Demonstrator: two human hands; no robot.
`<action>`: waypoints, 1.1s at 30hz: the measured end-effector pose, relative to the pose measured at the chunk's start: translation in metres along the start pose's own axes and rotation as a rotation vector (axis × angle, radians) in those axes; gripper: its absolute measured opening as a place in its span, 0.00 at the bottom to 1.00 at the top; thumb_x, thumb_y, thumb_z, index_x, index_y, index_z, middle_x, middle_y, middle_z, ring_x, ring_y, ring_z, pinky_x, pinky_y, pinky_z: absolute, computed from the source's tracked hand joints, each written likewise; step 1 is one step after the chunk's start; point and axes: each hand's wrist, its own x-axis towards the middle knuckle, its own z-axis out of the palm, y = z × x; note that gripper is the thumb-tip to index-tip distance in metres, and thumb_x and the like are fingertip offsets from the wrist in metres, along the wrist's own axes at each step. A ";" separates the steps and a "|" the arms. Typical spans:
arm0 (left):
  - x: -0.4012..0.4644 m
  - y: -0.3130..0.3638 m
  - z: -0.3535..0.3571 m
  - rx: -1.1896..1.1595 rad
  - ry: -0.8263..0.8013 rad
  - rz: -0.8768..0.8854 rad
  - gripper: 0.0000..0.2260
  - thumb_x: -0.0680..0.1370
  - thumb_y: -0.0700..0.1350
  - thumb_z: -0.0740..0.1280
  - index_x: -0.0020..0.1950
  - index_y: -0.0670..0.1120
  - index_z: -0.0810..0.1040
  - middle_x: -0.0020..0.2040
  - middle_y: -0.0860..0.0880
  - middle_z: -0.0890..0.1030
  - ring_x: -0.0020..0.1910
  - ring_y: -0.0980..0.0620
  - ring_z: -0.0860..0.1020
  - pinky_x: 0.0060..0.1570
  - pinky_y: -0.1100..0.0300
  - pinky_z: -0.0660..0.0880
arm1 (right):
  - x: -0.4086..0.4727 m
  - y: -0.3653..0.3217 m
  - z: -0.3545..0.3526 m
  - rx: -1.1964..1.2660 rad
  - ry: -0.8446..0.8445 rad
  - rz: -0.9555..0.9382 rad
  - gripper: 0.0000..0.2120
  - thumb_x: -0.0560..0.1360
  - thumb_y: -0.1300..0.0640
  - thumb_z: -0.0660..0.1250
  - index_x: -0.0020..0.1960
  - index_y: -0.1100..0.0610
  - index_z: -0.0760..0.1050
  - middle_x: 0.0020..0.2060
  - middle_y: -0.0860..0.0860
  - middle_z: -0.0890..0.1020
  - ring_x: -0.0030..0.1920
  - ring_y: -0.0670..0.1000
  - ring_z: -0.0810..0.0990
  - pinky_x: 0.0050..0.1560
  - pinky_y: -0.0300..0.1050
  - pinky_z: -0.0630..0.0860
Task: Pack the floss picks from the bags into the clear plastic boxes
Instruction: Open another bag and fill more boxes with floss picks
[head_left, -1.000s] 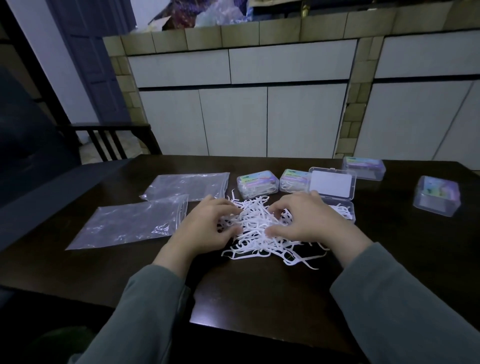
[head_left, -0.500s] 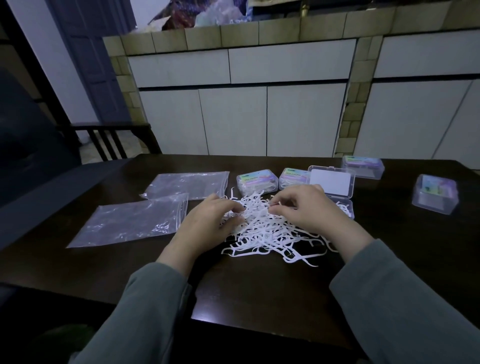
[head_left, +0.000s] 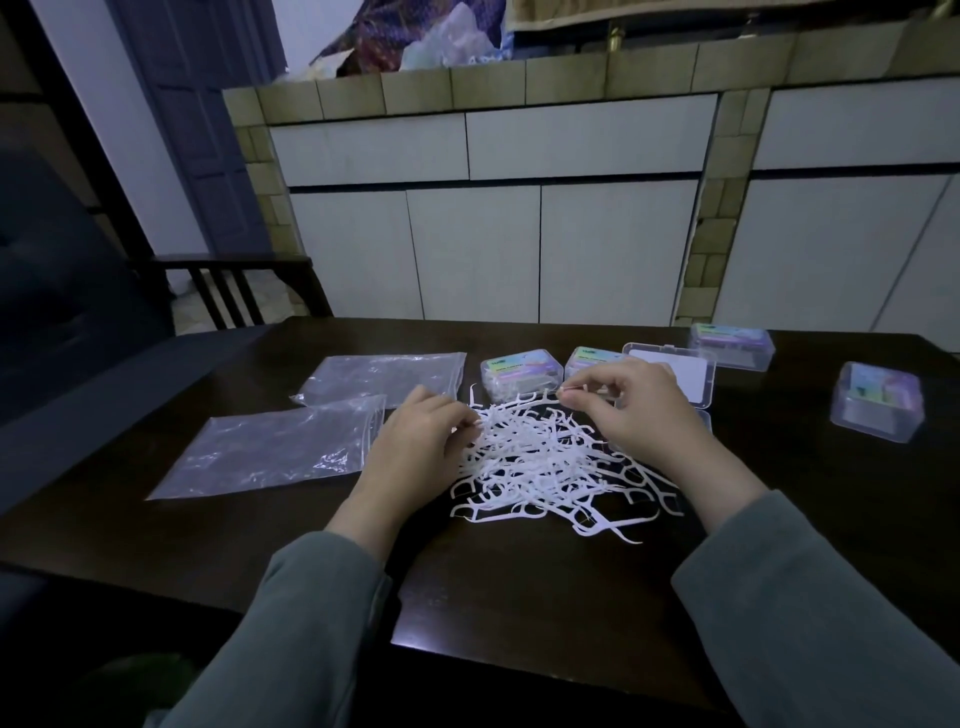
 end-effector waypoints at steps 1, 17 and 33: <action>0.000 0.000 0.000 -0.007 0.025 -0.017 0.01 0.74 0.42 0.72 0.45 0.45 0.82 0.41 0.52 0.81 0.41 0.55 0.67 0.38 0.67 0.63 | 0.000 0.000 -0.001 0.014 0.017 -0.009 0.04 0.74 0.50 0.70 0.45 0.46 0.84 0.37 0.32 0.76 0.43 0.37 0.72 0.59 0.56 0.68; 0.027 0.040 -0.003 -0.382 0.281 -0.246 0.08 0.77 0.41 0.69 0.41 0.54 0.75 0.39 0.63 0.74 0.44 0.64 0.71 0.41 0.70 0.64 | -0.006 0.028 -0.037 0.028 0.272 0.071 0.04 0.74 0.49 0.70 0.48 0.46 0.82 0.39 0.43 0.77 0.45 0.48 0.74 0.55 0.59 0.71; 0.101 0.104 0.047 -0.353 0.202 -0.092 0.04 0.77 0.42 0.68 0.43 0.45 0.79 0.37 0.57 0.74 0.41 0.54 0.69 0.40 0.75 0.62 | -0.023 0.071 -0.077 -0.433 0.001 0.345 0.10 0.75 0.45 0.68 0.56 0.42 0.80 0.55 0.43 0.80 0.58 0.49 0.69 0.57 0.49 0.60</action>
